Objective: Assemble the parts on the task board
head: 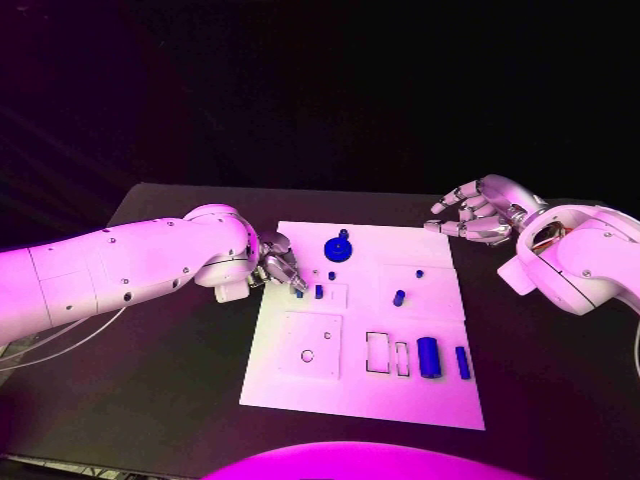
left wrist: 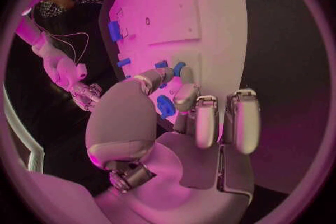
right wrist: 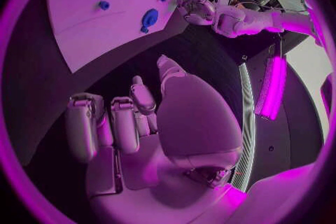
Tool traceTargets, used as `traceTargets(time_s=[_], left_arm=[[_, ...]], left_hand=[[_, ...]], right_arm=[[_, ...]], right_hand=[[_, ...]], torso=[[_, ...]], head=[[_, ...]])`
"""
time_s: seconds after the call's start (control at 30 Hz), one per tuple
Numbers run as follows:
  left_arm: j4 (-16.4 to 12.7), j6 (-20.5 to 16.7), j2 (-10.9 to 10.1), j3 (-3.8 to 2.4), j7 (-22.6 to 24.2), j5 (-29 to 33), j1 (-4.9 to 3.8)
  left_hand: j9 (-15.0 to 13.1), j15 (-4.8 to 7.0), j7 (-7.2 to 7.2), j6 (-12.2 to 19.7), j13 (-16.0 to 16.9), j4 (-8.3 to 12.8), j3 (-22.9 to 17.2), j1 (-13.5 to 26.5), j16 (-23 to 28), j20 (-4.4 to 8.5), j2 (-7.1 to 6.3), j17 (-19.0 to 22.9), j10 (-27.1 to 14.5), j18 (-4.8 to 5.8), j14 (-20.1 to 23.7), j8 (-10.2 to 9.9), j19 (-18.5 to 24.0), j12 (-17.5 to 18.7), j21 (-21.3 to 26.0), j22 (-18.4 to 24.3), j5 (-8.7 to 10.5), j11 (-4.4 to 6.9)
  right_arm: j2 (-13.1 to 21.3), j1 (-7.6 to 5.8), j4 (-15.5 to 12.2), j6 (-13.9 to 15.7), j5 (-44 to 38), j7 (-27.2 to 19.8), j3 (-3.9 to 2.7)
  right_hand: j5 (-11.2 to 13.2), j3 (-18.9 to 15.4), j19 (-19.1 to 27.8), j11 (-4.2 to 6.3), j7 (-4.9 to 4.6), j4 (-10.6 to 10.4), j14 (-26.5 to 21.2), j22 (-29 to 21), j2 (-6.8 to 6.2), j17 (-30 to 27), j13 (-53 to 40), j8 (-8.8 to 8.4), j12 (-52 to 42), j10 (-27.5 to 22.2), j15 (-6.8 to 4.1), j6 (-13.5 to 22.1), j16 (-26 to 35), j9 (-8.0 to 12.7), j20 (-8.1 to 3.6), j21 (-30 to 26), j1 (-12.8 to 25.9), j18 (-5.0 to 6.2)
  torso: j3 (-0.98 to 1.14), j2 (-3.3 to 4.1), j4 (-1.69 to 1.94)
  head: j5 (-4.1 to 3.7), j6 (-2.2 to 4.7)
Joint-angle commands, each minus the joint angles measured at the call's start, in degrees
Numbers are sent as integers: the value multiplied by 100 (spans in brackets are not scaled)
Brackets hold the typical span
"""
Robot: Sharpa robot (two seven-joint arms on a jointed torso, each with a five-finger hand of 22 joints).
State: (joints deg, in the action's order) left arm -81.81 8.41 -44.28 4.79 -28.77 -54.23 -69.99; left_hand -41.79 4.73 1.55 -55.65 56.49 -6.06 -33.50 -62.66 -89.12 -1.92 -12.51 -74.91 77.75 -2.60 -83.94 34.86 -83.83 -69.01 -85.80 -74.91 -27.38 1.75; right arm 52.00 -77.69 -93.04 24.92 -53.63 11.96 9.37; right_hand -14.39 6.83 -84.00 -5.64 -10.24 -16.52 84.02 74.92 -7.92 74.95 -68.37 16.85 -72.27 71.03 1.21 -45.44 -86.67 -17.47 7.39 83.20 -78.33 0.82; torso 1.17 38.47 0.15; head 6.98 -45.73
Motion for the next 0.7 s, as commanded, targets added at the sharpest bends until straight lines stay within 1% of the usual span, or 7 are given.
traceTargets(time_s=[0.03,0.07,0.13,0.23,0.4,0.5,0.7], left_arm=[[-4,19,23,8,42,-63,15],[-1,13,21,8,41,-77,15],[4,14,14,8,37,-102,15],[2,21,3,2,28,-141,15],[-9,-8,-23,-27,14,-203,15],[-15,-21,-37,-39,8,-229,14],[-67,-69,-81,-94,5,-251,13]], left_hand=[[33,35,21,-61,12,-163,282,73,-19,48,-2,-1367,-18,42,-566,-68,-1,23,34,-612,297,42],[39,34,21,-66,11,-192,324,65,-17,48,2,-1362,-21,42,-565,-81,-2,26,34,-613,395,41],[61,27,35,-89,3,-363,520,65,-12,42,-9,-1353,-38,39,-562,-134,5,40,45,-600,745,30],[49,18,52,-92,-8,-535,701,100,7,34,-71,-1313,-67,30,-551,-135,29,53,67,-565,795,15],[-39,2,74,-7,-67,-1008,1065,71,32,17,-105,-1263,-151,19,-537,-39,59,85,100,-522,1143,-7],[-56,-2,81,18,-100,-1060,1164,49,43,14,-95,-1240,-177,15,-531,-18,68,103,109,-508,1255,-13],[-63,-3,84,29,-114,-1066,1202,50,48,13,-88,-1230,-188,11,-528,-8,78,111,118,-493,1288,-16]], right_arm=[[5,3,-11,-9,-18,-49,-1],[6,3,-12,-8,-18,-49,-1],[8,3,-13,-7,-18,-50,-1],[10,3,-12,-8,-17,-52,-1],[10,3,-10,-10,-17,-57,-1],[10,3,-7,-10,-16,-60,-1],[12,4,-2,-9,-15,-64,-1]], right_hand=[[31,15,-227,32,11,-21,424,1173,-1,855,5,28,0,-20,-24,-19,37,8,-42,-26,75,86],[31,15,-227,32,11,-21,424,1173,-1,855,5,28,0,-20,-24,-19,37,8,-42,-26,75,86],[31,15,-227,32,11,-21,424,1173,-1,855,5,28,0,-20,-24,-19,37,8,-42,-26,75,86],[31,15,-227,32,11,-21,424,1173,-1,855,5,28,0,-20,-24,-19,37,8,-42,-26,75,86],[37,12,-219,32,10,-20,420,1166,2,841,11,28,4,-26,-24,-17,46,11,-42,-43,90,90],[37,12,-219,32,10,-20,420,1166,2,841,11,28,4,-26,-24,-17,46,11,-42,-43,90,90],[37,12,-219,32,10,-20,420,1166,2,841,11,28,4,-26,-24,-17,46,11,-42,-43,90,90]], torso=[[-1,-2,1],[-2,-2,0],[-2,-2,0],[-5,-2,3],[-7,2,-4],[-10,-4,-2],[-8,0,3]], head=[[-4,1],[-2,0],[-3,-2],[-9,2],[-15,12],[-20,12],[-32,16]])
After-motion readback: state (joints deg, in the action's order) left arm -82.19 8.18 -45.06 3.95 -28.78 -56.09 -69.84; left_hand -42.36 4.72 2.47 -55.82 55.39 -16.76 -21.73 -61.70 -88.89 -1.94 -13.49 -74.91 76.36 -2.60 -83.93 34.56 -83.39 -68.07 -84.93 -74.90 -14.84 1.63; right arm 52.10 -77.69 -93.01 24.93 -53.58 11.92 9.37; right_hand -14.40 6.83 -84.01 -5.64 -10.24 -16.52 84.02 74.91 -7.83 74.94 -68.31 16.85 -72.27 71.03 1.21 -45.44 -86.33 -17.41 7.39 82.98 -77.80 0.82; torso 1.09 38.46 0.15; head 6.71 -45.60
